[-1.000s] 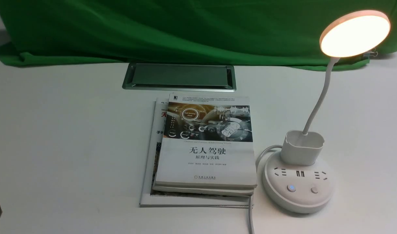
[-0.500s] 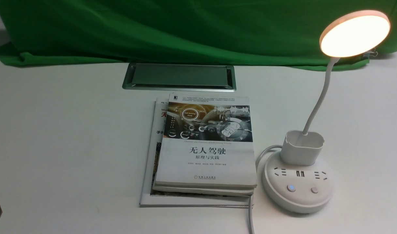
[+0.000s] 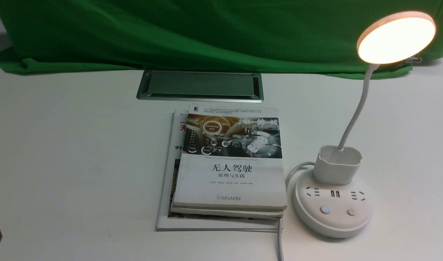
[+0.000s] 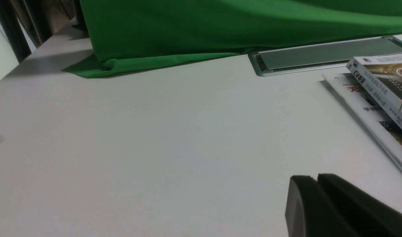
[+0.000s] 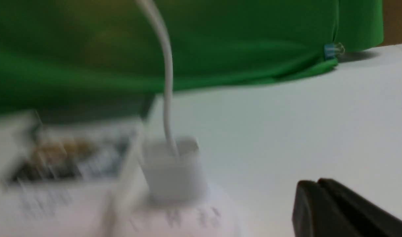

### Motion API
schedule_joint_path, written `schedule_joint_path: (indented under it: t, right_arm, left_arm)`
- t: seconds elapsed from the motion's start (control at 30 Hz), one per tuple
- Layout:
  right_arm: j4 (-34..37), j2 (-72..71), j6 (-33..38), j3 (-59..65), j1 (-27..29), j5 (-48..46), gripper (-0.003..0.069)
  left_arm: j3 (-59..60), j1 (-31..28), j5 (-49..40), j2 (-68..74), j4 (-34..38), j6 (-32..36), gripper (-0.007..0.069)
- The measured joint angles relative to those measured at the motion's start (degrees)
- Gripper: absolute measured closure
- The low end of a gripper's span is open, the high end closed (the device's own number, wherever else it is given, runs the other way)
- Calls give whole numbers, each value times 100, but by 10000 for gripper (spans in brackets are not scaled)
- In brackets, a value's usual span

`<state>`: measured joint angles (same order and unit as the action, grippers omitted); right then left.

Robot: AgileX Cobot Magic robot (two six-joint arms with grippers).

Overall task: Turn off the desk lamp on the white desktop by hand.
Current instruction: 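Press the power button on the lamp base to turn the lamp off with the right gripper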

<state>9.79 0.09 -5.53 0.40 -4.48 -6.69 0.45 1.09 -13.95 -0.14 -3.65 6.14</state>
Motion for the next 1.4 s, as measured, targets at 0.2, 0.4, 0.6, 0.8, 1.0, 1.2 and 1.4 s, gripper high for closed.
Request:
schedule_joint_path:
  t: [0.2,0.4,0.6,0.8,1.0,1.2,1.4]
  right_arm:
    - [91,0,-1095,0,0,839,608]
    - [108,373,-1094,-595,-167,-31,605]
    - [113,2114,4,-2414,-437,-2004,604]
    - [41,4780,718,-3957,-485,-3856,604]
    - [1,6496,838,-4614,-816,-4100,604]
    - [-299,8186,660,-5203,-1406,-3920,614]
    - [-369,9017,659,-5470,-1406,-3689,614]
  left_arm:
    - [0,0,0,0,0,0,605]
    - [0,0,0,0,0,7,605]
    - [0,0,0,0,0,3,605]
    - [0,0,0,0,0,3,605]
    - [0,0,0,0,0,3,605]
    - [0,0,0,0,0,-6,605]
    - [0,0,0,0,0,0,605]
